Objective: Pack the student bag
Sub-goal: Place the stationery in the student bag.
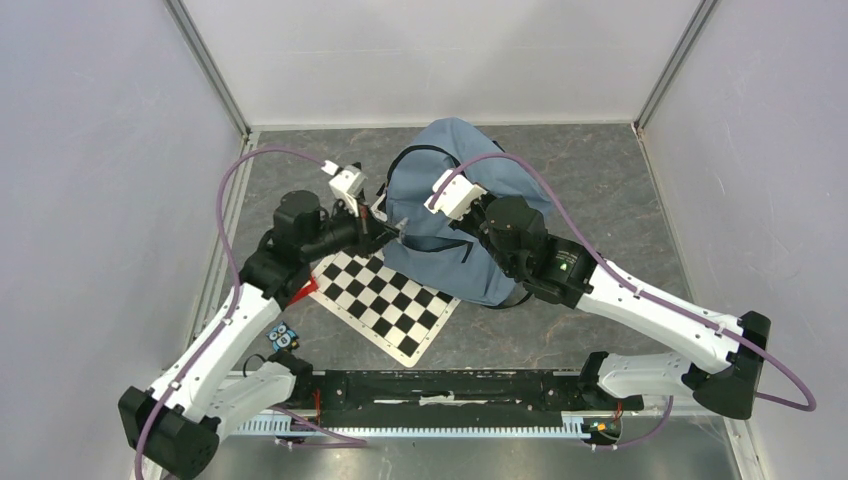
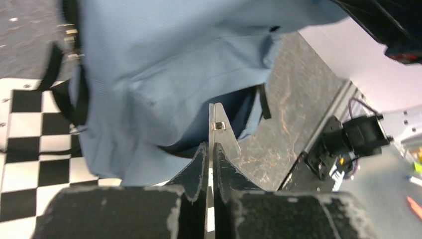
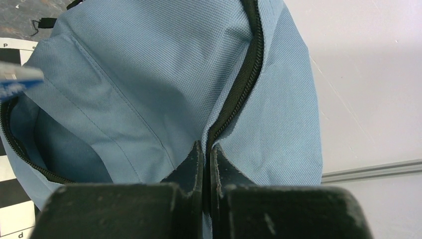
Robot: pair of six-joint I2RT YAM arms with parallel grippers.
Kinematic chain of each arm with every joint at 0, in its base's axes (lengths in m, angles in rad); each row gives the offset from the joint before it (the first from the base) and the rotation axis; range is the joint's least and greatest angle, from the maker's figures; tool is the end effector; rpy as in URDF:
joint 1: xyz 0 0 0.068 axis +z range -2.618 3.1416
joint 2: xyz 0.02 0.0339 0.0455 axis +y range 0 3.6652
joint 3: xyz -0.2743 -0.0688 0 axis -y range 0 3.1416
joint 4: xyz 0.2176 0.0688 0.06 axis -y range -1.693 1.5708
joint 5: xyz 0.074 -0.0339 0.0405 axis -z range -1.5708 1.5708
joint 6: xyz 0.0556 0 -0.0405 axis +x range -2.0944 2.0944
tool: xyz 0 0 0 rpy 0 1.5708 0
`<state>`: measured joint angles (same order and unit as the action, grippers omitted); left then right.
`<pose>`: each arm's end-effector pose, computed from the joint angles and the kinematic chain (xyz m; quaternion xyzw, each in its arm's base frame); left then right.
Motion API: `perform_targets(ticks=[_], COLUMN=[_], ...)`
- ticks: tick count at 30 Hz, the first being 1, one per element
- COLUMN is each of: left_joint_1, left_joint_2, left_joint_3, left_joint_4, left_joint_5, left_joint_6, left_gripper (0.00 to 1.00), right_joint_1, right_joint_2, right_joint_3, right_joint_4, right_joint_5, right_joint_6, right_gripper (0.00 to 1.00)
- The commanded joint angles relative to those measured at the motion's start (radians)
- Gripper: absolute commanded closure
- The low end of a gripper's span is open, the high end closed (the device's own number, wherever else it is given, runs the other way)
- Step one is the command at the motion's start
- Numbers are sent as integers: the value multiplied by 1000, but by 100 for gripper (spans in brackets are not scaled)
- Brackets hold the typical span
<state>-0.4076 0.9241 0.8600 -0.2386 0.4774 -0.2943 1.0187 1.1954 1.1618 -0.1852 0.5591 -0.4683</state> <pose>0.1675 -0.1002 0.3416 0.1842 0.7736 -0.3768 0.4750 0.1600 0.2035 0.3951 -0.3804 0.6688 -0.0437 0.6372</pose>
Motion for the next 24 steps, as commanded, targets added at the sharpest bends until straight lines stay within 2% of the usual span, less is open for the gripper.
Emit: perform_targets(ticks=[1,8,14,18,19,20,23,24], left_joint_1=[-78,-125,-131,-135,-136,-135,-135,-135], left_joint_2=[50,160,197,205,201,191,156,144], left_joint_3=[65,104,87,85,81,75,63,63], left_joint_4=[62,15,63,60,59,59,57,55], left_joint_5=[-8,-78,-113,-103,-106,-117,-182,-197], left_joint_6=[116,178,177,175,175,171,156,153], left_gripper=[94,93,92,69,61,48,26,23], right_joint_1=[6,6,5,6,5,6,6,6], right_joint_2=[4,14,25,30,29,29,30,30], right_joint_3=[54,53,53,52,52,50,50,49], right_joint_4=[16,13,13,12,11,11,11,11], right_joint_5=[-44,-38,-39,-37,-37,-36,-36,-37], right_joint_6=[23,22,20,18,17,17,16,16], right_gripper=[100,100,100,100,100,100,100,100])
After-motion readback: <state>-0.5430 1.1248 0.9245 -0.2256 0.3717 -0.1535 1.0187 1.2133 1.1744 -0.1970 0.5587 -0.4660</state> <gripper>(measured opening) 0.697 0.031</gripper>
